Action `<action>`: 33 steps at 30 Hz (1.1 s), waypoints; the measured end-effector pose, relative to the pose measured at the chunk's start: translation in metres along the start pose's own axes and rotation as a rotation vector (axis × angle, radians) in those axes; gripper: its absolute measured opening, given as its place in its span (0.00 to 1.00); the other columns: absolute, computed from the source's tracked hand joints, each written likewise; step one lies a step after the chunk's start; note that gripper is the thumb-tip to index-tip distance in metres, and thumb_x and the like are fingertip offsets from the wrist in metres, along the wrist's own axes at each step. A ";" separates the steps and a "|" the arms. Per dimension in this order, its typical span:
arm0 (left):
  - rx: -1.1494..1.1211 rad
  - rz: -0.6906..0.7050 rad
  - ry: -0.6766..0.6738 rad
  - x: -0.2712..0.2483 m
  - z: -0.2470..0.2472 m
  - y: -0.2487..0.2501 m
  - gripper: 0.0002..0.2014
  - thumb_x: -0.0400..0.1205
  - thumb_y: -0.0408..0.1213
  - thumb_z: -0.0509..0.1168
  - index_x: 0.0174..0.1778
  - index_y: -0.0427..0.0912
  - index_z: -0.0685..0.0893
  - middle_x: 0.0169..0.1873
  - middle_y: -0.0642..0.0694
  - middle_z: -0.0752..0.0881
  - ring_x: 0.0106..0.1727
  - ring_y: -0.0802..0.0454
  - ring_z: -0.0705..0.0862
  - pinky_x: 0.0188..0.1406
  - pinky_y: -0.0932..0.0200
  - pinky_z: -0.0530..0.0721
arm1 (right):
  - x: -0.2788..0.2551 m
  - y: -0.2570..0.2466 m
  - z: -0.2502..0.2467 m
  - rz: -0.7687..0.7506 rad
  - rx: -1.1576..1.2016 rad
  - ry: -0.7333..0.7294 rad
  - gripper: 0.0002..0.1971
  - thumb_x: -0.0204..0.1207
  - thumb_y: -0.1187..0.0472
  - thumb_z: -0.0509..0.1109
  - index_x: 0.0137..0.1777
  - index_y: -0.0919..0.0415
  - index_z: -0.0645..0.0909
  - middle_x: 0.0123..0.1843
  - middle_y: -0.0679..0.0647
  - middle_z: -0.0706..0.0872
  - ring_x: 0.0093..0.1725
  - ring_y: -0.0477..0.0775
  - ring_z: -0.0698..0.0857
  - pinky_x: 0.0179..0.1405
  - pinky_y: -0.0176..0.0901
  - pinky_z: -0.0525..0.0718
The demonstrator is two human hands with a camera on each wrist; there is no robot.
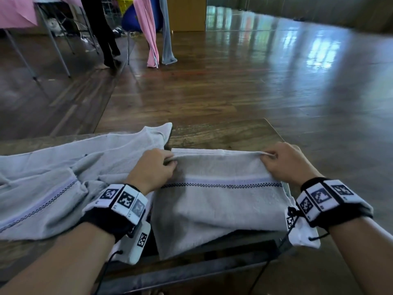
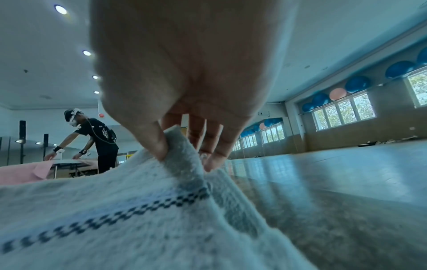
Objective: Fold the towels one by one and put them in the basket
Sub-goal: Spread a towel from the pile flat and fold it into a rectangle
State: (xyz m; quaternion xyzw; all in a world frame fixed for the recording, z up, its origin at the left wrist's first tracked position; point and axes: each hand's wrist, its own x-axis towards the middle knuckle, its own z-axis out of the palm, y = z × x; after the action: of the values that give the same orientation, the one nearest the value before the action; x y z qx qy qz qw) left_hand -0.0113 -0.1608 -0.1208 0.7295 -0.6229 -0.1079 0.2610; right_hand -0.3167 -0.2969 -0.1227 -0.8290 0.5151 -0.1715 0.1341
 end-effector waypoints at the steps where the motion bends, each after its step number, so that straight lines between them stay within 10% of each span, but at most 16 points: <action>1: 0.015 0.015 -0.015 -0.001 0.005 -0.004 0.17 0.80 0.35 0.66 0.26 0.37 0.71 0.24 0.44 0.75 0.29 0.50 0.73 0.31 0.56 0.68 | 0.000 0.001 0.003 0.001 -0.018 0.004 0.14 0.79 0.58 0.65 0.32 0.59 0.82 0.31 0.56 0.85 0.36 0.61 0.84 0.35 0.50 0.82; 10: 0.124 -0.110 -0.425 0.006 -0.003 0.003 0.16 0.71 0.38 0.67 0.18 0.43 0.71 0.18 0.48 0.71 0.24 0.51 0.69 0.26 0.59 0.67 | -0.005 0.008 -0.008 0.017 -0.124 -0.502 0.14 0.72 0.56 0.67 0.25 0.56 0.77 0.22 0.47 0.78 0.26 0.48 0.77 0.28 0.39 0.75; 19: 0.002 -0.065 0.021 0.011 0.010 -0.004 0.06 0.79 0.40 0.70 0.38 0.48 0.90 0.35 0.51 0.88 0.41 0.52 0.85 0.43 0.52 0.84 | -0.008 0.030 0.004 0.089 -0.018 0.011 0.13 0.78 0.54 0.69 0.30 0.49 0.82 0.32 0.50 0.86 0.40 0.53 0.84 0.41 0.52 0.85; 26: 0.114 -0.103 -0.056 0.015 0.026 -0.008 0.04 0.79 0.41 0.71 0.48 0.48 0.89 0.47 0.50 0.87 0.51 0.48 0.84 0.52 0.47 0.85 | -0.009 0.034 0.021 0.087 -0.033 -0.072 0.02 0.76 0.58 0.75 0.46 0.50 0.87 0.42 0.48 0.82 0.44 0.54 0.80 0.39 0.40 0.73; 33: 0.096 -0.078 -0.064 0.021 0.026 0.009 0.03 0.76 0.32 0.71 0.41 0.41 0.91 0.40 0.45 0.88 0.43 0.47 0.86 0.45 0.49 0.87 | -0.010 0.029 0.010 0.078 0.118 -0.096 0.10 0.75 0.63 0.76 0.35 0.48 0.86 0.34 0.49 0.88 0.32 0.46 0.85 0.24 0.26 0.78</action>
State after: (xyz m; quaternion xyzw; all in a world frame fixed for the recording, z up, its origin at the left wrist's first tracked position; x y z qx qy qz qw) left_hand -0.0271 -0.1879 -0.1343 0.7613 -0.6063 -0.1113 0.2013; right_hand -0.3396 -0.3002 -0.1444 -0.8061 0.5291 -0.1563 0.2140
